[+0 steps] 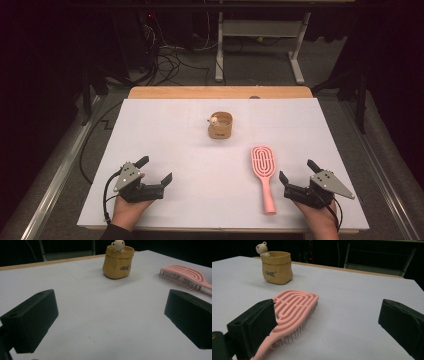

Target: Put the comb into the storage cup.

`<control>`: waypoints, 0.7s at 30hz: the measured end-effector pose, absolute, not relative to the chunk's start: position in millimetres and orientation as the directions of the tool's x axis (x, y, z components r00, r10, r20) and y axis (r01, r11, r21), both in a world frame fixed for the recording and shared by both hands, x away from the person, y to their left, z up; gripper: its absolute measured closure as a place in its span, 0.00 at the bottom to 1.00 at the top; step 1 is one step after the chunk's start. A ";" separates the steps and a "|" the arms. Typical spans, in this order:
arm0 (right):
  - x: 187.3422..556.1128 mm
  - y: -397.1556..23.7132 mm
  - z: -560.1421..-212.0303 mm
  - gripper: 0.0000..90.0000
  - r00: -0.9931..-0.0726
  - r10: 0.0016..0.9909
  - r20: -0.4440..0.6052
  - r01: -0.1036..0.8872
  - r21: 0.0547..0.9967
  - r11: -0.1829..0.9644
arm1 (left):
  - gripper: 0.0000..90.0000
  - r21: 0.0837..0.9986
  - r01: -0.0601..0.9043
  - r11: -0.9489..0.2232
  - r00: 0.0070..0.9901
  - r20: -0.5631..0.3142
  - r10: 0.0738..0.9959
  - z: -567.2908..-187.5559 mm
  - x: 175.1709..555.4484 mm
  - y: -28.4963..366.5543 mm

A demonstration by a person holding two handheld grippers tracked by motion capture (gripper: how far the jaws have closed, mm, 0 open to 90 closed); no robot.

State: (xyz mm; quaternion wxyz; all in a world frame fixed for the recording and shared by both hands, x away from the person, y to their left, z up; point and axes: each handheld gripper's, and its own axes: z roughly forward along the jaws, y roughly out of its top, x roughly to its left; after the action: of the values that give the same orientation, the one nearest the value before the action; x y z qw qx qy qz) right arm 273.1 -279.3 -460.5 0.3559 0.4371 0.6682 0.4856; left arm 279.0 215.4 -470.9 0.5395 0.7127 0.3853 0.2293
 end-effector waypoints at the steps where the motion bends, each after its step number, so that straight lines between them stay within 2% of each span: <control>1: 272.8 -279.3 -460.4 0.05 -0.365 0.930 -0.053 0.239 0.960 0.148 | 0.00 0.945 0.302 -0.123 0.601 -0.089 0.795 -470.7 279.0 215.1; 7: 272.0 -279.6 -459.6 0.11 -0.366 0.929 -0.052 0.238 0.960 0.148 | 0.00 0.947 0.294 -0.125 0.595 -0.079 0.800 -470.4 278.6 215.6; 9: 271.2 -279.9 -459.1 0.17 -0.366 0.929 -0.054 0.236 0.960 0.148 | 0.00 0.949 0.289 -0.129 0.596 -0.072 0.800 -470.4 278.0 215.2; 11: 270.9 -280.1 -458.9 0.17 -0.366 0.929 -0.053 0.235 0.961 0.148 | 0.00 0.948 0.291 -0.130 0.596 -0.074 0.800 -470.5 278.0 215.0; 21: 269.4 -280.7 -458.0 0.38 -0.375 0.926 -0.054 0.247 0.956 0.156 | 0.00 0.946 0.288 -0.147 0.609 -0.062 0.791 -470.6 277.4 211.6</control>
State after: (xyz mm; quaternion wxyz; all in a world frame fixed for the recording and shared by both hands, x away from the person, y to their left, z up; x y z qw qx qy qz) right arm 269.4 -280.7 -458.0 0.3516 0.4349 0.6742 0.4825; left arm 277.4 211.6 -470.6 0.5349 0.7198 0.3748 0.2352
